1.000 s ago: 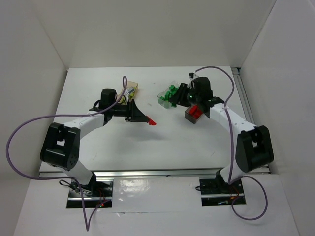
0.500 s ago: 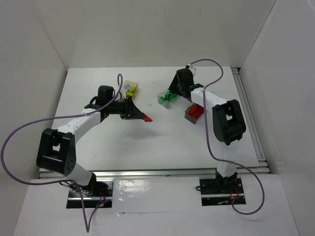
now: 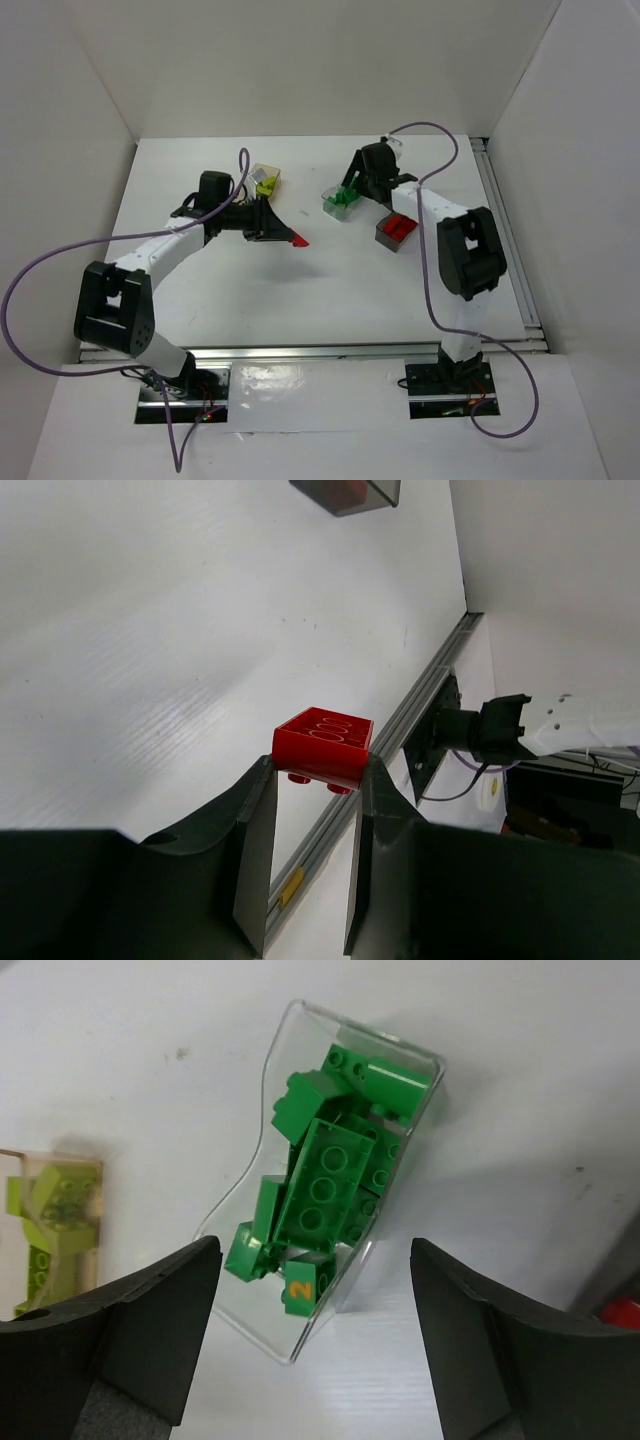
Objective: Sort the legos into containers by color
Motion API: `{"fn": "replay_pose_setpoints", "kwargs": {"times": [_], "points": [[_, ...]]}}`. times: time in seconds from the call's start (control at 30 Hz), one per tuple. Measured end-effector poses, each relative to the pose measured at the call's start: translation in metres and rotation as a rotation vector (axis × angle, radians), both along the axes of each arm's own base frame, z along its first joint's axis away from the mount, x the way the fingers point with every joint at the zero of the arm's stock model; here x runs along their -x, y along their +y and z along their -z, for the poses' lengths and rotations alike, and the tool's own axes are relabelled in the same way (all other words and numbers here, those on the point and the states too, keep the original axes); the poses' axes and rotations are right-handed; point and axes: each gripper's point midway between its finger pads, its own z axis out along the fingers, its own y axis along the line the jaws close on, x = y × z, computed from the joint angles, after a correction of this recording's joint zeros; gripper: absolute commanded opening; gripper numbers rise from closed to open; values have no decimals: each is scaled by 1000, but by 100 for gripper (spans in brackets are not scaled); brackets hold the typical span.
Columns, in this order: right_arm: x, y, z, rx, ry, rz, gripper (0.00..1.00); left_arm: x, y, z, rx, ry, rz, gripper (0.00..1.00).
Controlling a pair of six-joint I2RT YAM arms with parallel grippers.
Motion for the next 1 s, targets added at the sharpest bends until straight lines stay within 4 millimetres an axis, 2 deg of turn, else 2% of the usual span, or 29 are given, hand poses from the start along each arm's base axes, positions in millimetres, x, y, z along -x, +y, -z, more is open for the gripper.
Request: {"fn": "replay_pose_setpoints", "kwargs": {"times": [0.1,0.17,0.27,0.37,0.47,0.53,0.57,0.7,0.73,0.77,0.9,0.93,1.0], "points": [[16,-13,-35,14,-53,20,83,-5,-4,-9,-11,-16,-2,0],[25,-24,-75,14,-129,44,83,-9,-13,-18,-28,-41,6,0],[43,-45,-128,11,-233,101,88,-17,-39,-34,-42,-98,53,0],[73,-77,-158,35,-284,194,91,-25,-75,-45,-45,-132,106,0],[103,-115,-158,81,-267,325,92,-42,-116,-48,-56,-152,133,0],[125,-141,-147,123,-217,418,94,-55,-140,-45,-62,-167,140,0],[134,-151,-140,143,-191,455,95,-61,-159,-39,-65,-165,156,0],[171,-185,-128,199,-126,572,95,-83,-207,-14,-81,-149,170,0],[177,-190,-130,202,-125,591,95,-89,-216,-5,-89,-141,164,5],[183,-195,-133,204,-131,610,95,-92,-224,3,-101,-130,160,14],[205,-208,-152,189,-175,661,95,-106,-248,26,-120,-110,146,63],[210,-211,-157,186,-186,670,95,-109,-252,31,-122,-109,143,80],[218,-216,-166,178,-211,684,95,-113,-257,38,-124,-99,137,95]]}}
